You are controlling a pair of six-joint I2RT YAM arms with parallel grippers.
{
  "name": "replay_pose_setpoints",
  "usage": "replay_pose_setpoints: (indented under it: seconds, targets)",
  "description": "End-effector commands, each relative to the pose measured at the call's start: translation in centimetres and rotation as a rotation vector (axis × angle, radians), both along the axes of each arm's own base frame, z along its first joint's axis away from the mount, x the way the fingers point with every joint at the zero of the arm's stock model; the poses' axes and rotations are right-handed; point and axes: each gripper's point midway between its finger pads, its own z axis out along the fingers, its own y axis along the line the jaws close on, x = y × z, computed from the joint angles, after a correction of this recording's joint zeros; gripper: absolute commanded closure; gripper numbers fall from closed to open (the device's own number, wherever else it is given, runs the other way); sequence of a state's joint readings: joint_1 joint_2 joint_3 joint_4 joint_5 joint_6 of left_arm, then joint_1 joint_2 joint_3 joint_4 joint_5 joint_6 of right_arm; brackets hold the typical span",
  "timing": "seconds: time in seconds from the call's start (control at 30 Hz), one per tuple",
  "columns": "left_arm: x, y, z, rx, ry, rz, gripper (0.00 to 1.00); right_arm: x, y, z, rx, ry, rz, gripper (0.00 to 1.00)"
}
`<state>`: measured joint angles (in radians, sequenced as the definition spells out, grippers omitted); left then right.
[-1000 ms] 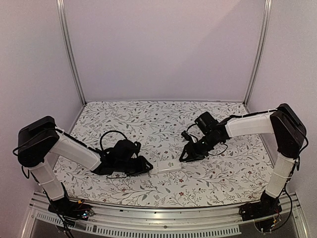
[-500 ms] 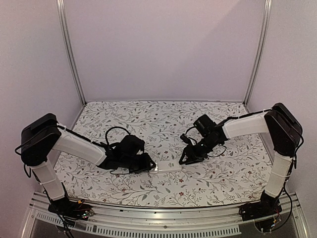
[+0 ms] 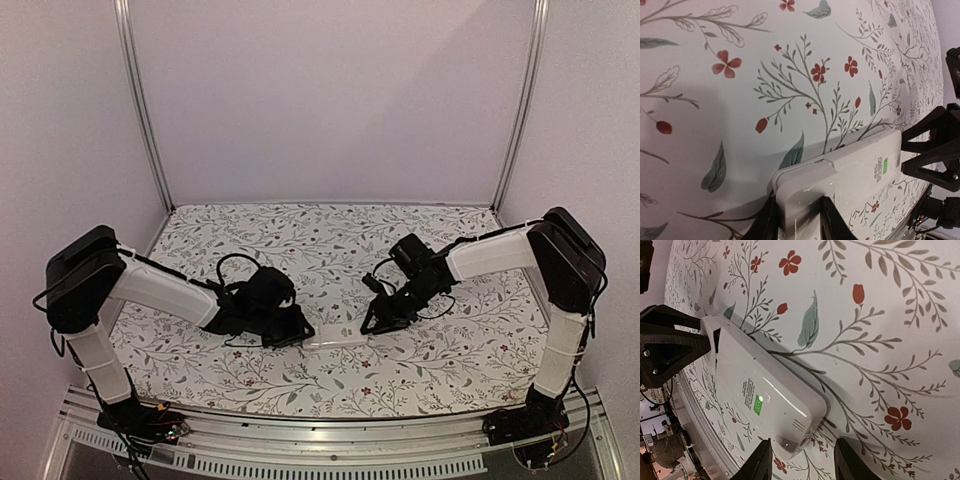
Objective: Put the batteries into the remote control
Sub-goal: Load the battery cover onto the remote control without the battery cover.
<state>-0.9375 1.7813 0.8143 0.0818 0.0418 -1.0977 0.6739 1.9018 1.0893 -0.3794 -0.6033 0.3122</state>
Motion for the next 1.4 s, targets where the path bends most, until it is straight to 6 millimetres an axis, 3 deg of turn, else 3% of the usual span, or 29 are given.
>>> replay_pose_setpoints:
  seconds: [0.0,0.13,0.33,0.47,0.6,0.97,1.23,1.37]
  targets:
    - [-1.8,2.8,-6.1,0.142,0.137,0.015,0.72,0.4,0.7,-0.2,0.014,-0.013,0.022,0.58]
    - [-1.8,3.3,-6.6,0.147,0.158,0.013,0.66,0.4,0.6,-0.7,0.006,-0.012,0.024,0.59]
    - [-1.3,3.4,-6.9,0.181,0.143,0.007,0.66,0.4,0.3,-1.5,-0.016,-0.012,0.024,0.62]
    - [-1.9,4.9,-7.9,0.285,0.188,0.007,0.68,0.3,0.2,-1.8,-0.027,-0.014,0.032,0.65]
    - [-2.1,5.8,-8.2,0.361,0.211,-0.004,0.6,0.4,-0.2,-2.0,-0.048,-0.035,0.039,0.66]
    - [-2.1,6.7,-9.5,0.391,0.277,0.013,0.65,0.6,-0.4,-2.1,-0.059,-0.053,0.049,0.69]
    - [-1.9,6.2,-9.9,0.402,0.285,-0.012,0.6,0.3,-0.2,-2.0,-0.041,-0.043,0.054,0.69]
    - [-1.9,5.9,-9.1,0.38,0.257,-0.033,0.59,0.2,-0.2,-1.8,-0.038,-0.041,0.053,0.69]
